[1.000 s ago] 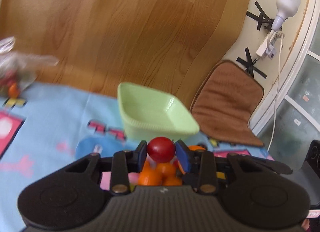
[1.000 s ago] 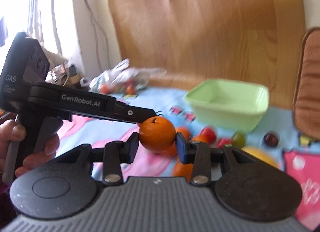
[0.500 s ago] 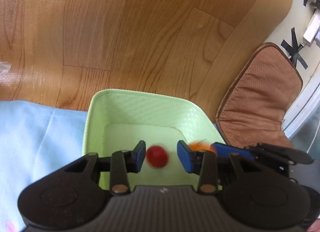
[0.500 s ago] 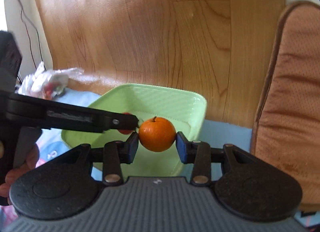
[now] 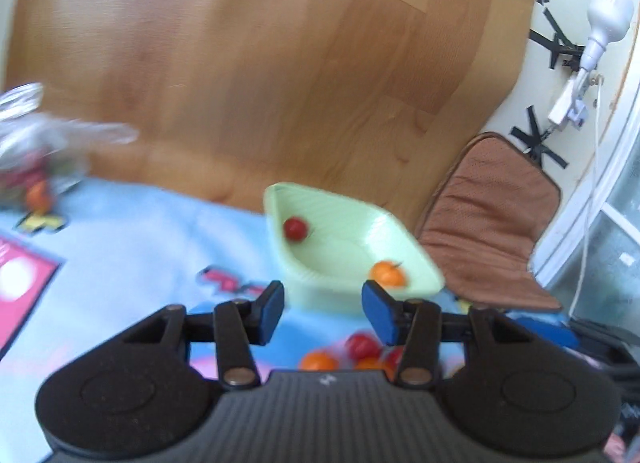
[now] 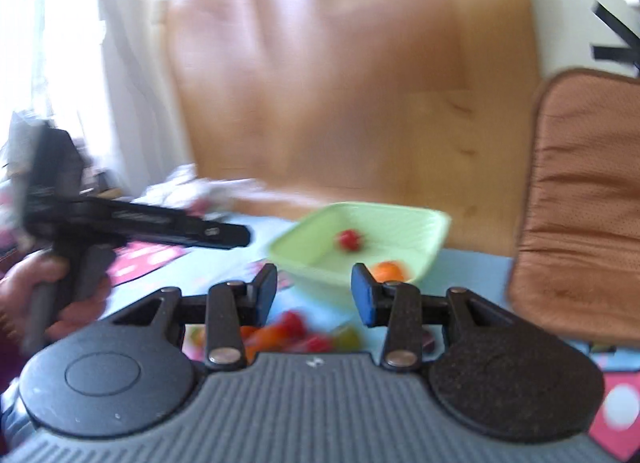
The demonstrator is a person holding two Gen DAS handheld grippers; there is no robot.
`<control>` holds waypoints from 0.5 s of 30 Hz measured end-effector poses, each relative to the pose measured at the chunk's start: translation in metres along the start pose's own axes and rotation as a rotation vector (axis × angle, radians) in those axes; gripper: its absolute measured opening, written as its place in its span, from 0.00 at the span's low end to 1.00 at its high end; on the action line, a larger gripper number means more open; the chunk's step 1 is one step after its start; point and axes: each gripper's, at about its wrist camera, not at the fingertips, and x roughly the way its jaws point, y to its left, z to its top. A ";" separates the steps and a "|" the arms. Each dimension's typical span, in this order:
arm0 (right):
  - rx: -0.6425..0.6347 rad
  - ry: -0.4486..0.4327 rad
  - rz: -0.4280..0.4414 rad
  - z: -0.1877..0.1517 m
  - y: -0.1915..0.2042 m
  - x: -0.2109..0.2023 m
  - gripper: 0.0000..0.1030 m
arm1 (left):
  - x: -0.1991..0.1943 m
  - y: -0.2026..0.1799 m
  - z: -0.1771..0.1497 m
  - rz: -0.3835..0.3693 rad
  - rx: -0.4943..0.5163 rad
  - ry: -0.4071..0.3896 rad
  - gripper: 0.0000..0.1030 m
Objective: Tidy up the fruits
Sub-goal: 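Carry both fruits over the green bowl and open both grippers, then grasp a green cherry tomato with the left gripper while the right grasps a tangerine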
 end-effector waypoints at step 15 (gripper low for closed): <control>-0.117 0.184 -0.145 -0.055 0.056 0.054 0.43 | -0.003 0.002 -0.060 0.006 0.121 0.084 0.64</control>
